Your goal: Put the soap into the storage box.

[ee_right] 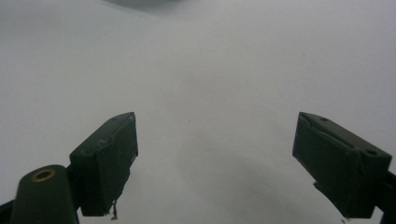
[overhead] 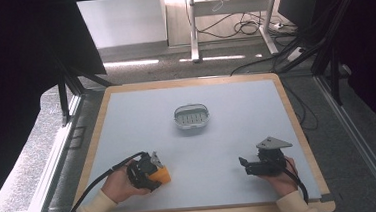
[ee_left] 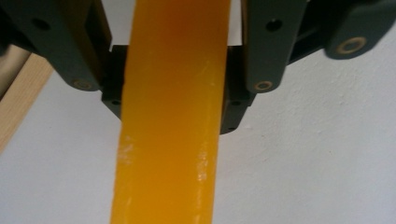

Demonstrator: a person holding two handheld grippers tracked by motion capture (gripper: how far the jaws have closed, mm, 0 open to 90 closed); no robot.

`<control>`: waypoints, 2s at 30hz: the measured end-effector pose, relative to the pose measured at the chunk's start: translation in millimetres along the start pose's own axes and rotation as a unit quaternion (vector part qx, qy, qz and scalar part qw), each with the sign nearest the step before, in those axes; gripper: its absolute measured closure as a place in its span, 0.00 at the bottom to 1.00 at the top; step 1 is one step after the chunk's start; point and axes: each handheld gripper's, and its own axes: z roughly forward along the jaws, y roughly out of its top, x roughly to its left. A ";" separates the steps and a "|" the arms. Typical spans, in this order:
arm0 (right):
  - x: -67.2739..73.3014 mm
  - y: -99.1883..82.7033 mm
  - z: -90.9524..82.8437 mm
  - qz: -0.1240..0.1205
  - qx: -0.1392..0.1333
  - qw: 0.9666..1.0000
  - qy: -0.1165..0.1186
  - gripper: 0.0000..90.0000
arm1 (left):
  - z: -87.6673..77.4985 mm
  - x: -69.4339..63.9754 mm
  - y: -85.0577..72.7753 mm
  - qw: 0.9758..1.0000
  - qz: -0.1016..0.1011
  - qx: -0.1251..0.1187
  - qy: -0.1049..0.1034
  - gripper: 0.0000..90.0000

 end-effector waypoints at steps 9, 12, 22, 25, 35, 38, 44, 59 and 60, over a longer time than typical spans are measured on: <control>-0.6 -0.2 0.0 0.003 0.001 1.000 0.001 0.16 | -0.1 1.6 -0.3 0.999 0.023 -0.012 -0.019 0.69; -0.4 0.0 -0.2 0.002 0.001 1.000 0.001 0.16 | -0.8 1.9 0.0 0.999 0.026 -0.014 -0.018 0.69; -0.8 0.3 -1.1 0.003 -0.002 1.000 0.000 0.16 | -11.8 9.9 -1.8 0.999 0.013 -0.039 -0.021 0.69; -0.9 0.3 -0.9 0.004 -0.002 1.000 -0.001 0.16 | -13.0 10.7 -2.1 0.999 0.013 -0.042 -0.022 0.69; -1.1 0.2 -1.0 0.006 -0.001 1.000 -0.004 0.16 | -15.2 15.6 -2.3 0.999 0.011 -0.048 -0.022 0.69; -1.0 0.0 -0.9 0.005 0.000 1.000 -0.004 0.16 | -16.4 17.0 -2.4 0.998 0.006 -0.054 -0.024 0.69; -1.2 0.0 -0.7 0.006 0.001 1.000 -0.004 0.16 | -20.6 19.6 -1.4 0.998 0.008 -0.055 -0.021 0.69; -1.2 -0.4 0.2 0.007 0.003 1.000 -0.005 0.16 | -28.2 27.9 8.1 0.998 0.010 -0.062 -0.014 0.69; -1.2 -0.4 0.2 0.007 0.003 1.000 -0.005 0.16 | -28.2 28.2 8.7 0.998 0.010 -0.063 -0.015 0.69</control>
